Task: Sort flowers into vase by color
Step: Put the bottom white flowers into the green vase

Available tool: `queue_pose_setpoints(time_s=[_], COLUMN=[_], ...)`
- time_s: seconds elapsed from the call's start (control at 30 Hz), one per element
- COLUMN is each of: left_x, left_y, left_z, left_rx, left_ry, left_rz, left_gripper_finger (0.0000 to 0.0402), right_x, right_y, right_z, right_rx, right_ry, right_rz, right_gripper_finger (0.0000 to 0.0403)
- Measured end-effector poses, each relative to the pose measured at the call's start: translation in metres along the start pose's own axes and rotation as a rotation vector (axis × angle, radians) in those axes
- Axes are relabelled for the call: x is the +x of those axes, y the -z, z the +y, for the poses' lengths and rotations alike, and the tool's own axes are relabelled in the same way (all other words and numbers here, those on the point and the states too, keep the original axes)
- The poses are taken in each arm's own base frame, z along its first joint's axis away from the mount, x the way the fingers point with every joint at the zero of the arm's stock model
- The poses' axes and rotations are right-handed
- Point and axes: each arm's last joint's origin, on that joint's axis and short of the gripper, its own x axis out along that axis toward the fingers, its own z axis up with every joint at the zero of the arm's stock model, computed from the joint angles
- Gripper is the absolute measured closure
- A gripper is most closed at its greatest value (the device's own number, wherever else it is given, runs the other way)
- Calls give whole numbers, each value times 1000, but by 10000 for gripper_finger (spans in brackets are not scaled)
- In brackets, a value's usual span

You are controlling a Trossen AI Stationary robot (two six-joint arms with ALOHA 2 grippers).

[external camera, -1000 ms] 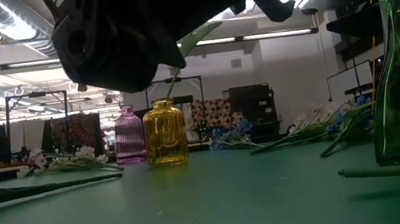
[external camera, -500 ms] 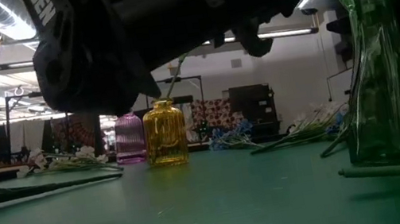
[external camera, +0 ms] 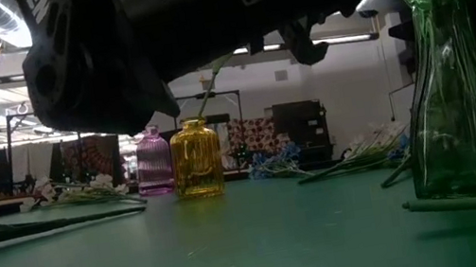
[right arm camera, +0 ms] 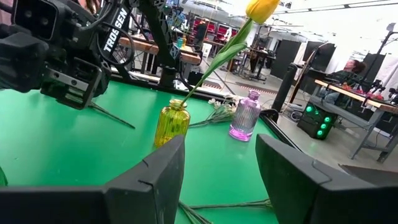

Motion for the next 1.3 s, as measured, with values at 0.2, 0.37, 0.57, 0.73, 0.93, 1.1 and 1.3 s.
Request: queue_pose_setpoints(time_s=[0.2,0.37,0.57,0.73,0.93,1.1,1.3], left_x=[0,0,0,-1,-1,-3,-6], left_y=[0,1,1,1,3,5,2], left_z=[0,0,-1,-2,-2,-6,-15], left_rx=[-2,6,31,31,45,94,193], left_ry=[0,-1,-2,-3,-17,-34,-99], left_rz=[5,6,7,8,32,59,72], left_gripper_finger=[381,340,272,217,171,155,146], right_x=[0,0,0,0,0,0,0], right_y=[0,0,0,0,0,0,0], right_z=[0,0,0,0,0,0,1], right_rx=[0,0,0,0,-1,-1,-1], right_ry=[0,0,0,-1,-1,-2,-28], right_rz=[0,1,1,0,1,1,0], right_gripper_finger=[205,205,205,205,205,205,205])
